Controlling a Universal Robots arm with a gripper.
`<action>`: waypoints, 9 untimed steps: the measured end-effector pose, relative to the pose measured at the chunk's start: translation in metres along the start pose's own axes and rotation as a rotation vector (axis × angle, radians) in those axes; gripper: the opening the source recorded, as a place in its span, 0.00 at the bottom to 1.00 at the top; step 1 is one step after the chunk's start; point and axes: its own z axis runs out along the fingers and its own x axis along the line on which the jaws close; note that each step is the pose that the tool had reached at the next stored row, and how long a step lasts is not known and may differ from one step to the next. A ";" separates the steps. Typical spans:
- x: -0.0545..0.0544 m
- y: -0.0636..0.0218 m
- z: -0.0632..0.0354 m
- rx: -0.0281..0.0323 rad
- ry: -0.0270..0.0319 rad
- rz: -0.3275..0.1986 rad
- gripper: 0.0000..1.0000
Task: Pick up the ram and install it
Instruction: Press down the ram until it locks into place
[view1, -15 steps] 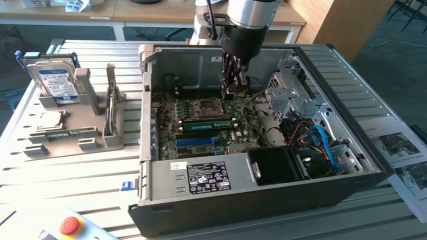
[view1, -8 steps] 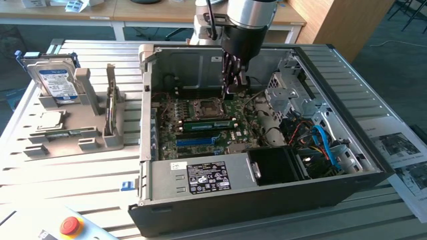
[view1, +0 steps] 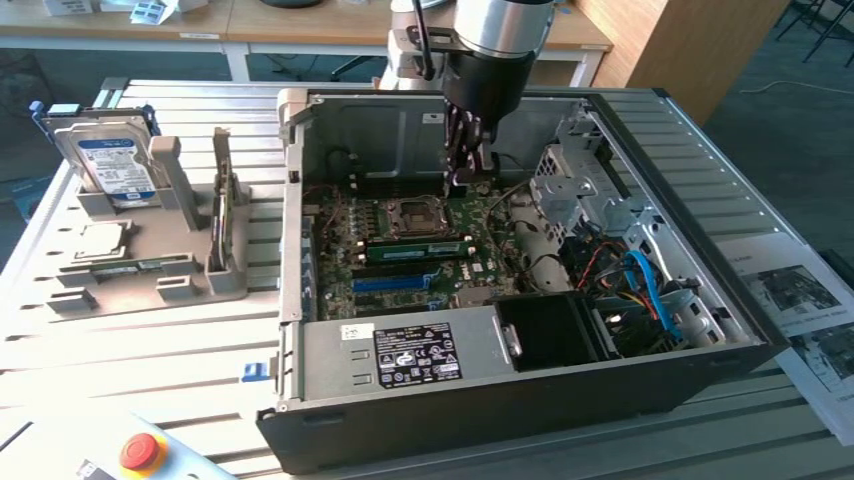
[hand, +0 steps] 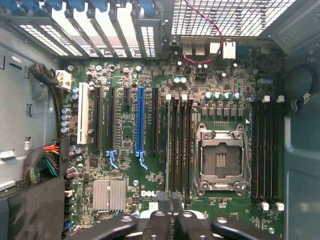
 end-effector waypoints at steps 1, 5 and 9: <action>0.000 0.0000 0.0000 0.0000 0.0000 0.000 0.11; 0.000 0.0000 0.0000 0.0000 0.0000 0.000 0.10; 0.000 0.0000 0.0000 0.0000 0.0001 0.000 0.10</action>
